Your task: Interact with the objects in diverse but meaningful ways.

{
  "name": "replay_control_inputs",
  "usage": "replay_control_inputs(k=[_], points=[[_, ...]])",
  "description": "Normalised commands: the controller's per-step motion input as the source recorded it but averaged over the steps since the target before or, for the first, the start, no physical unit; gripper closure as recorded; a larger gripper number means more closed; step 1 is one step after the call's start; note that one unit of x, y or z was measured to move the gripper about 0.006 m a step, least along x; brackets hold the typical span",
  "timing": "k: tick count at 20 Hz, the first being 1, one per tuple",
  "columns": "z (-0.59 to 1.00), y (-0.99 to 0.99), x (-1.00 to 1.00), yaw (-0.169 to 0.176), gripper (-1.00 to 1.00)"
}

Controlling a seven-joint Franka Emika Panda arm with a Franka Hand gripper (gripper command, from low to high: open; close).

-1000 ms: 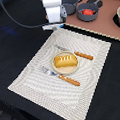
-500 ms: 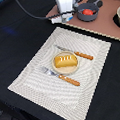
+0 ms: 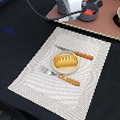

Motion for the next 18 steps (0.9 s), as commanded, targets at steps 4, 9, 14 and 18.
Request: replay_control_inputs(k=[4, 9, 14, 18], points=[[0.86, 0.45, 0.75, 0.000, 1.00], [0.85, 0.48, 0.75, 0.000, 1.00], [0.78, 0.50, 0.74, 0.000, 1.00], [0.67, 0.49, 0.73, 0.000, 1.00]])
